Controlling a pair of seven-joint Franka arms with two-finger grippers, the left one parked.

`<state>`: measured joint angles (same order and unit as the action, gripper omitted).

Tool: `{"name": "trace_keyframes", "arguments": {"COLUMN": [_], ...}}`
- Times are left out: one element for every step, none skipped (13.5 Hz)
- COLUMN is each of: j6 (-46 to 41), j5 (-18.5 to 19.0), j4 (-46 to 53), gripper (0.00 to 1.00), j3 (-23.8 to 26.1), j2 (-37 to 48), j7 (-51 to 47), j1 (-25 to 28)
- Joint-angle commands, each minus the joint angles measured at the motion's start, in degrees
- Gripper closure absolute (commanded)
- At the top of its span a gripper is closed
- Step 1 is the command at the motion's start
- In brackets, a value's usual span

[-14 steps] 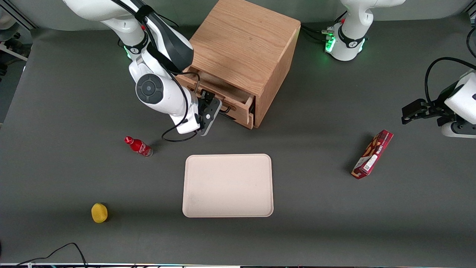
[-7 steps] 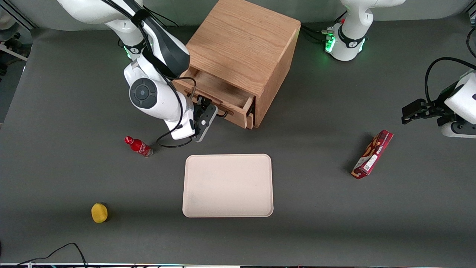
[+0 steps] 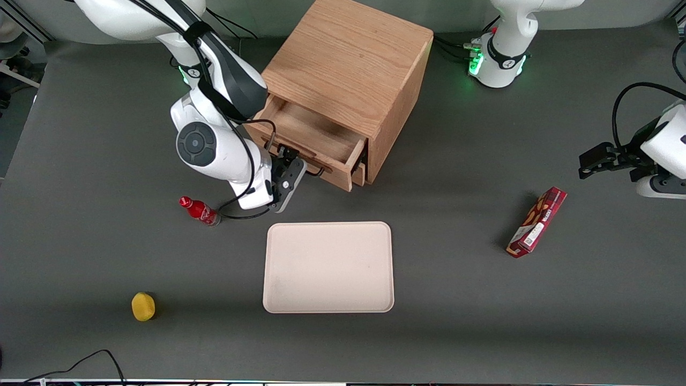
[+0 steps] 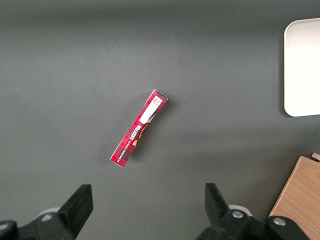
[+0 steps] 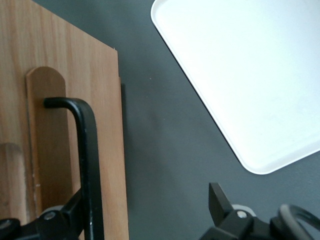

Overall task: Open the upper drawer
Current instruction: 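Pull the handle with the right gripper, sliding the upper drawer outward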

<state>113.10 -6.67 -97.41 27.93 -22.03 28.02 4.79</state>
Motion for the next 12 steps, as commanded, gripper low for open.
{"name": "trace_keyframes", "arguments": {"j6": [-2.18, -2.70, -3.32, -3.93, -4.55, -4.64, -4.73, -4.73, -4.73, -4.82, -4.82, -5.25], "j5": [0.87, 1.65, 3.05, 3.50, 3.59, 3.86, 4.64, 5.17, 5.26, 5.44, 6.40, 7.02], "j4": [3.01, 3.71, 4.94, 6.26, 7.14, 8.10, 8.81, 9.69, 10.39, 11.10, 11.80, 12.24], "gripper": [0.00, 0.00, 0.00, 0.00, 0.00, 0.00, 0.00, 0.00, 0.00, 0.00, 0.00, 0.00], "j3": [-0.51, -0.60, -0.60, -0.60, -0.60, -0.60, -0.60, -0.60, -0.60, -0.60, -0.60, -0.60], "j2": [-1.70, -2.39, -3.10, -4.24, -4.77, -5.38, -6.09, -6.79, -7.40, -7.85, -8.55, -8.99], "j7": [2.30, 2.56, 2.65, 2.65, 2.65, 2.74, 2.74, 2.74, 2.74, 2.74, 2.65, 2.65], "j1": [-0.13, -0.13, -0.13, -0.05, 0.04, 0.22, 0.48, 0.66, 0.74, 0.92, 0.92, 0.92]}}
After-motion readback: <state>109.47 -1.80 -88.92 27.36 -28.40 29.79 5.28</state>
